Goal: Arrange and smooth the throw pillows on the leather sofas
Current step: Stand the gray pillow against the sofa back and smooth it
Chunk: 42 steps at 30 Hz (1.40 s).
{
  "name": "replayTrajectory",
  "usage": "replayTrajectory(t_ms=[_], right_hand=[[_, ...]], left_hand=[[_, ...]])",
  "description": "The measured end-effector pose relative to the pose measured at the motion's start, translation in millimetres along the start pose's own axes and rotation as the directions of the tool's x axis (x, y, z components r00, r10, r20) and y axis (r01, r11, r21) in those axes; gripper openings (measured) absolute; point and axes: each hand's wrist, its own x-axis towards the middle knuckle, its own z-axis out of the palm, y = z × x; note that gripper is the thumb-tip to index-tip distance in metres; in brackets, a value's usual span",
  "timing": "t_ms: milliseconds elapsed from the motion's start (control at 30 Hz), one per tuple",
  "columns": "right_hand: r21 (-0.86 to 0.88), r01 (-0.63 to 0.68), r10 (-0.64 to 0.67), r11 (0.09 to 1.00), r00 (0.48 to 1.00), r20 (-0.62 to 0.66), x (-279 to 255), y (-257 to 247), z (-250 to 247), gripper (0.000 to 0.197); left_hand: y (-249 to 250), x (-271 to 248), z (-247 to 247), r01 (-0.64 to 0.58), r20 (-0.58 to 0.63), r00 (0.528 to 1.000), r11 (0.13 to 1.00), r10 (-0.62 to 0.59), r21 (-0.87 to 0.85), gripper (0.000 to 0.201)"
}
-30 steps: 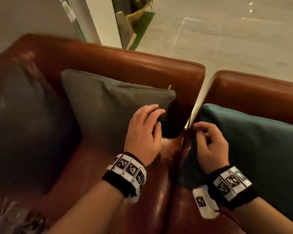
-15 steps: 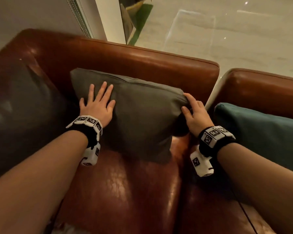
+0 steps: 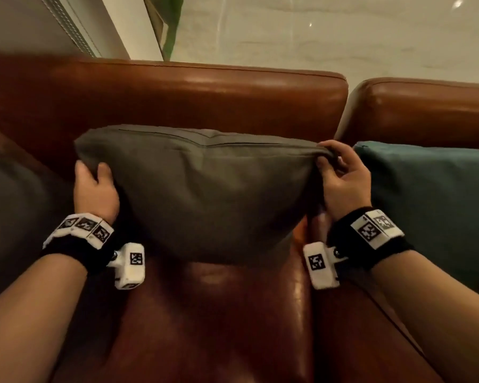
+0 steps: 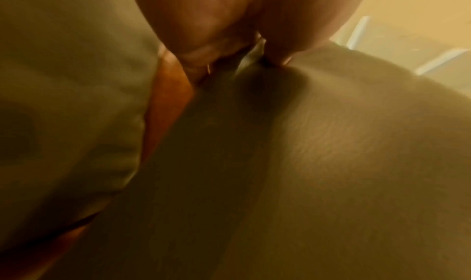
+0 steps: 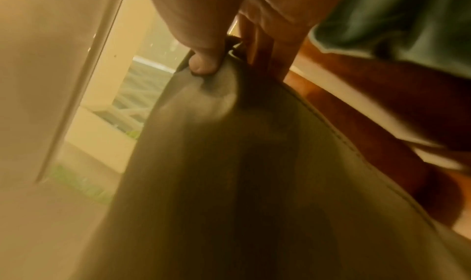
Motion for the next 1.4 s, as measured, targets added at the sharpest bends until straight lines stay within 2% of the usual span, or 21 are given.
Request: replayTrajectory(t_ms=[100,200,300,367,433,500,533,567,600,633,700,767,800,833,900,967,1033,1133,1233,1333,1400], right_hand=[[-0.163,-0.042,0.009,0.986,0.980,-0.197,12.9,2.8,-3.5,0.028],[-0.309,-0.191,0.110,0.932,0.959,-0.260,26.8,13.8,2.3,0.028],[-0.327,-0.206,0.128,0.922,0.961,-0.246,33.7,12.3,3.6,0.031],[-0.334,-0.161,0.087,0.929,0.970,-0.226,41.5,5.7,4.6,0.031],[-0.359,-0.138,0.065,0.923,0.976,-0.208,48.7,4.9,6.6,0.028],[-0.413,-0.145,0.059,0.899,0.975,-0.216,52.4,1.8,8.9,0.027],[-0.464,-0.127,0.026,0.877,0.976,-0.218,51.1,-3.6,10.5,0.031],[-0.518,-0.080,-0.035,0.852,0.978,-0.208,46.8,-11.3,13.1,0.038],[-0.559,-0.012,-0.114,0.829,0.975,-0.190,37.3,-22.2,19.4,0.043],[-0.592,0.079,-0.201,0.802,0.969,-0.144,22.3,-31.1,30.0,0.046],[-0.621,0.269,-0.312,0.736,0.949,0.042,-25.4,-40.5,69.1,0.047],[-0.670,0.419,-0.303,0.612,0.907,0.291,-69.2,-29.5,112.0,0.051],[-0.714,0.462,-0.250,0.527,0.887,0.390,-81.8,-18.4,126.0,0.055],[-0.755,0.486,-0.196,0.440,0.873,0.447,-83.8,-5.5,131.8,0.059],[-0.788,0.516,-0.173,0.336,0.856,0.487,-60.9,8.9,125.9,0.063],[-0.800,0.524,-0.187,0.291,0.851,0.490,-27.1,7.1,115.3,0.065],[-0.842,0.456,-0.173,0.288,0.890,0.422,0.4,2.5,98.5,0.066],[-0.905,0.280,-0.096,0.321,0.960,0.263,33.5,3.9,61.0,0.064],[-0.907,0.247,-0.031,0.340,0.967,0.252,43.1,0.0,42.1,0.063],[-0.881,0.262,-0.044,0.394,0.963,0.267,46.6,-18.1,63.7,0.060],[-0.817,0.352,-0.010,0.457,0.920,0.391,54.8,-27.8,87.0,0.059]], left_hand=[[6.5,1.1,8.4,-0.078,0.118,0.990,0.997,0.081,-0.029,0.038],[6.5,13.3,26.0,-0.132,0.245,0.961,0.991,0.130,-0.009,0.026],[1.9,21.2,29.9,-0.177,0.181,0.965,0.981,0.189,-0.083,0.021],[-1.9,23.8,27.8,-0.155,0.119,0.978,0.981,0.169,-0.115,0.020],[-2.7,29.4,30.1,-0.118,0.141,0.981,0.987,0.133,-0.109,0.022],[1.4,37.7,32.3,-0.081,0.158,0.982,0.990,0.099,-0.114,0.036],[6.9,39.7,29.4,-0.117,0.125,0.983,0.986,0.131,-0.117,0.047],[12.8,39.1,24.7,-0.224,0.066,0.971,0.970,0.230,-0.089,0.056],[20.9,33.0,19.8,-0.376,0.024,0.926,0.927,0.376,-0.016,0.063],[29.4,20.8,17.3,-0.531,0.040,0.847,0.844,0.530,0.069,0.067],[44.3,-18.2,25.9,-0.777,0.233,0.629,0.614,0.742,0.139,0.069],[45.6,-53.2,52.0,-0.897,0.481,0.434,0.415,0.761,0.153,0.071],[41.4,-64.4,67.4,-0.917,0.587,0.392,0.352,0.708,0.188,0.073],[37.3,-67.4,80.8,-0.923,0.653,0.382,0.307,0.654,0.233,0.074],[38.2,-54.2,97.5,-0.915,0.666,0.403,0.291,0.628,0.280,0.071],[49.1,-34.2,101.8,-0.894,0.628,0.449,0.315,0.636,0.320,0.066],[57.6,-17.9,97.0,-0.874,0.617,0.482,0.298,0.622,0.383,0.065],[57.0,8.7,81.4,-0.788,0.549,0.610,0.365,0.571,0.496,0.065],[60.6,26.6,66.7,-0.698,0.515,0.714,0.439,0.474,0.566,0.068],[81.3,24.1,72.7,-0.699,0.560,0.715,0.439,0.418,0.565,0.073],[97.9,20.4,89.4,-0.754,0.650,0.648,0.458,0.397,0.471,0.072]])
